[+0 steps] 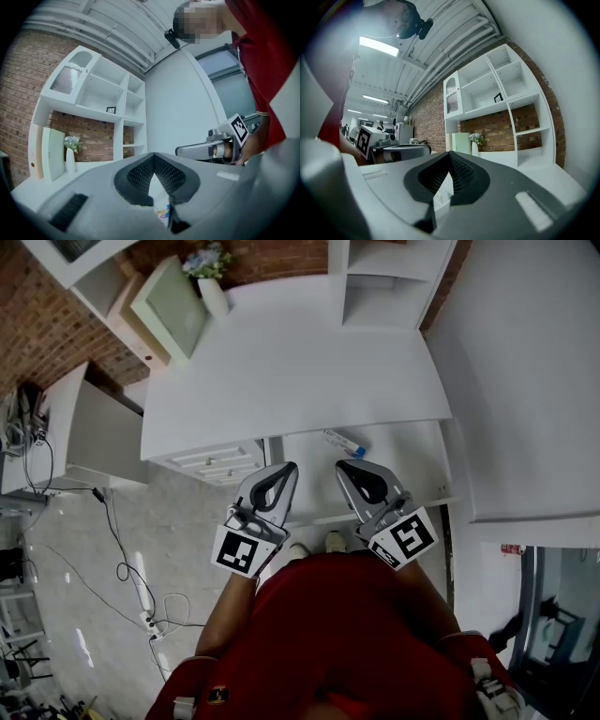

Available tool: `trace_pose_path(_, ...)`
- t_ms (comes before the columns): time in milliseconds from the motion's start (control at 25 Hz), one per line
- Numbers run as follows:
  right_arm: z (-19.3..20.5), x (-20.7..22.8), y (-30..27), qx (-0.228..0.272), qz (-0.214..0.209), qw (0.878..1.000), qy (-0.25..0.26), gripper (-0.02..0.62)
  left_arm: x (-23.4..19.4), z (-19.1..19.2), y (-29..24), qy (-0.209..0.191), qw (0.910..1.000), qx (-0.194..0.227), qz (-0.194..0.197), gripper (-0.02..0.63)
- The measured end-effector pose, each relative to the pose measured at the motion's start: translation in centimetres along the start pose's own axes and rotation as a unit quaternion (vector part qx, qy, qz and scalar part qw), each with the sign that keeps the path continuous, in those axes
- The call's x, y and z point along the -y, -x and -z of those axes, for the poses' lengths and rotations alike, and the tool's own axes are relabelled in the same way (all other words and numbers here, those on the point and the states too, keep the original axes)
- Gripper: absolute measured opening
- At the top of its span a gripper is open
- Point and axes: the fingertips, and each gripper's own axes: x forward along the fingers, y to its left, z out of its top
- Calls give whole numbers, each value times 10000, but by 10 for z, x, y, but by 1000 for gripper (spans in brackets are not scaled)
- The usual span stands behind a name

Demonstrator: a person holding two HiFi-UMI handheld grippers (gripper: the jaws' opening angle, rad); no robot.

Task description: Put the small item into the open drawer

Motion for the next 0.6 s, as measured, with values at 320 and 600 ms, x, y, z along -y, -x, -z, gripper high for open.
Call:
trace_pose_path(320,2,5,2,19,-53,10000,-50,11,2,1,-5,-57,10000,-64,-18,-2)
trace_pose_path(600,5,11,6,60,-40,9999,-90,11,7,4,-11,-90,9999,-118,19,-2)
